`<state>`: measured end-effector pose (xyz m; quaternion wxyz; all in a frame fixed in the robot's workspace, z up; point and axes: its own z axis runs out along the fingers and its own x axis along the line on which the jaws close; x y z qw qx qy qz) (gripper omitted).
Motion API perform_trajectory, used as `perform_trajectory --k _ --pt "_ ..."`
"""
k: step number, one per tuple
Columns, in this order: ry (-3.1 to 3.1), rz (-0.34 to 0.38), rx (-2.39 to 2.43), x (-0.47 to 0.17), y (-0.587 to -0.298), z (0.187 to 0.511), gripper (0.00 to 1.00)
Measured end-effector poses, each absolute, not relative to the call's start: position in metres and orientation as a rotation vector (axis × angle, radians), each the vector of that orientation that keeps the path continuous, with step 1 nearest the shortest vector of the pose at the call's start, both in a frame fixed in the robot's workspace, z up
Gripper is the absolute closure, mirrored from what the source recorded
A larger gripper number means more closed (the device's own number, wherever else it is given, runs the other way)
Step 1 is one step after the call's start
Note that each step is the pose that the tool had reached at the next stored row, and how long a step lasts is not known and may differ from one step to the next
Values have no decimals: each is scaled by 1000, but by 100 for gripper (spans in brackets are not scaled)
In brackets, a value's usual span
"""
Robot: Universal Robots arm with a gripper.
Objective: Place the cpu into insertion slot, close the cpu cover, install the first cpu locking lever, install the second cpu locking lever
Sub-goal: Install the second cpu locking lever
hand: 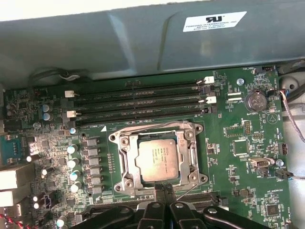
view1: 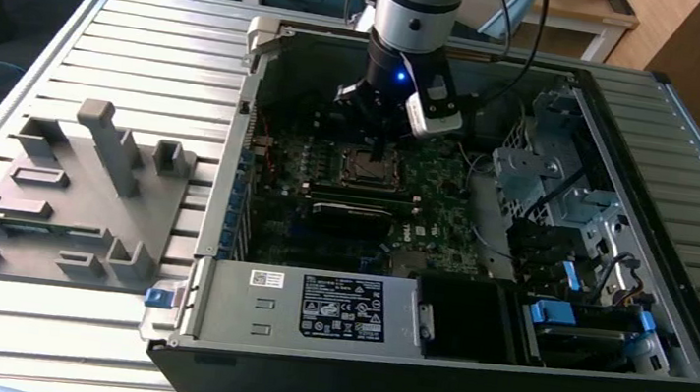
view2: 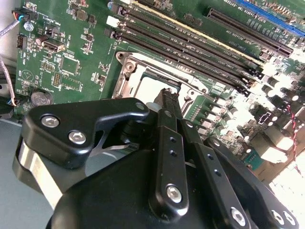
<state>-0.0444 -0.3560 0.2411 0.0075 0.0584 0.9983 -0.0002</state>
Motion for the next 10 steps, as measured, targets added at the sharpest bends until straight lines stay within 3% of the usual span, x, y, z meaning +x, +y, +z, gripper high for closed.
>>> perform_trajectory --k 10 --pt "3121 -1 182 -44 -358 241 89"
